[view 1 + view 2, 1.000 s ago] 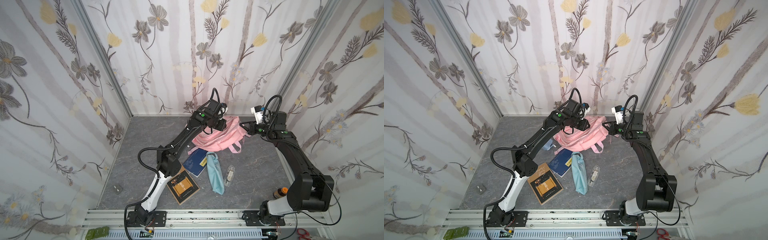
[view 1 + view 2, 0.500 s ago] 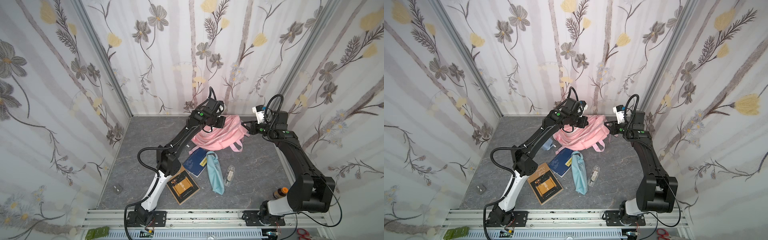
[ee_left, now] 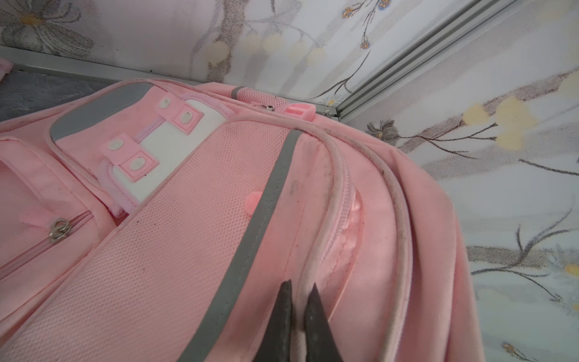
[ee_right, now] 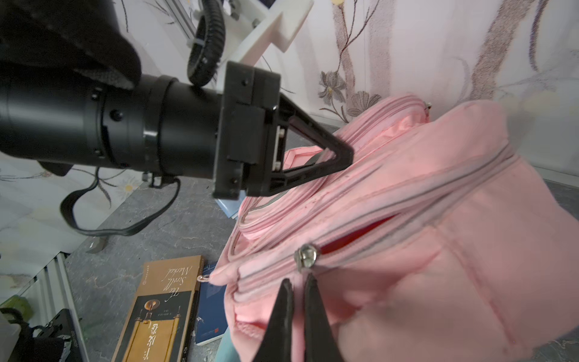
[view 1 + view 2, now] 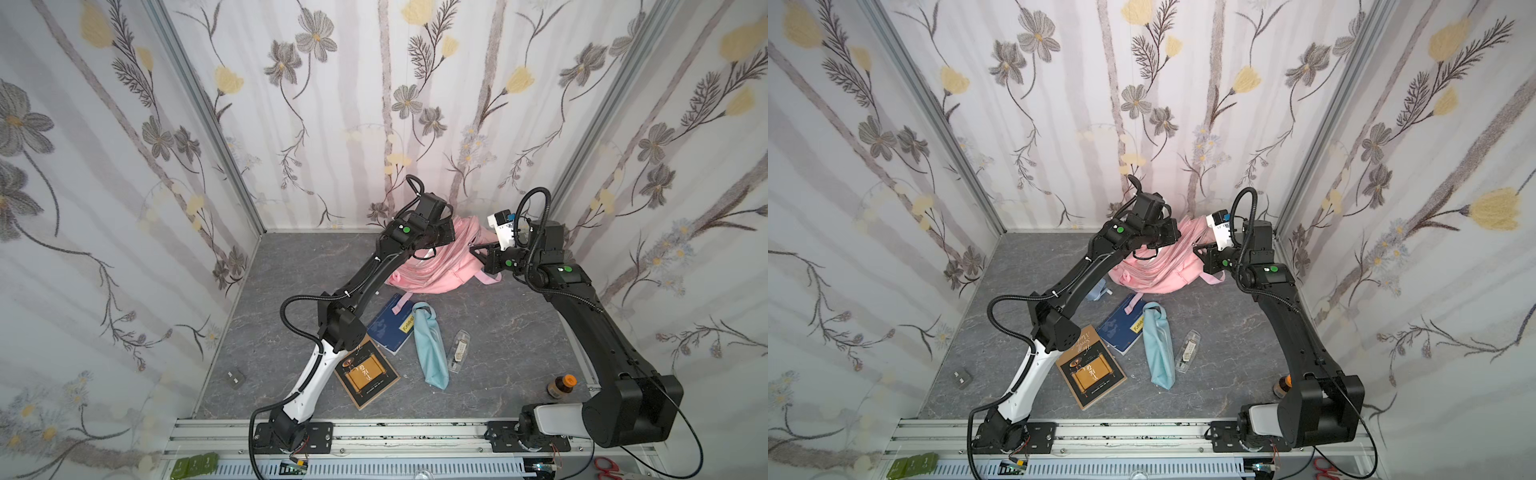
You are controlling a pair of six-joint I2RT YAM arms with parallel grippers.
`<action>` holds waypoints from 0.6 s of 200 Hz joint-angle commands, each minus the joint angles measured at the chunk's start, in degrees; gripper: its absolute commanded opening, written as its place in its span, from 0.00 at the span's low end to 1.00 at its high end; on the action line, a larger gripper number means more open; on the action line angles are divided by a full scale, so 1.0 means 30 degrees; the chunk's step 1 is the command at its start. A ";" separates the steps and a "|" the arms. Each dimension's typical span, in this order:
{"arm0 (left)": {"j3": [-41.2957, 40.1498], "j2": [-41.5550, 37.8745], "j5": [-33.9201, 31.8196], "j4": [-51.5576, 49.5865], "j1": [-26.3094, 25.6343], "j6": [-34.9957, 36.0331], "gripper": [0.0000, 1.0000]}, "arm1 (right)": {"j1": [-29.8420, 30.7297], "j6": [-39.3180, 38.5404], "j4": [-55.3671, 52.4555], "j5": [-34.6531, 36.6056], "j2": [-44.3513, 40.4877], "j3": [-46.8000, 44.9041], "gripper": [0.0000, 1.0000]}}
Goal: Pack books, pencil case, and school supplies into a backpack
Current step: Unzip the student bag at the top-center of the table.
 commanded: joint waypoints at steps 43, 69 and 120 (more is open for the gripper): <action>0.1311 0.0861 -0.1082 0.6231 -0.0221 -0.0824 0.00 | 0.1572 0.3610 0.3564 -0.0337 -0.1242 -0.2915 0.00; 0.1272 0.0808 -0.1786 0.6786 -0.0536 -0.0988 0.00 | 0.2070 0.6024 0.7124 -0.0326 -0.1618 -0.5108 0.00; 0.1282 0.0808 -0.3040 0.8313 -0.0860 -0.2259 0.00 | 0.3666 0.6286 0.8710 0.2452 -0.1013 -0.5864 0.00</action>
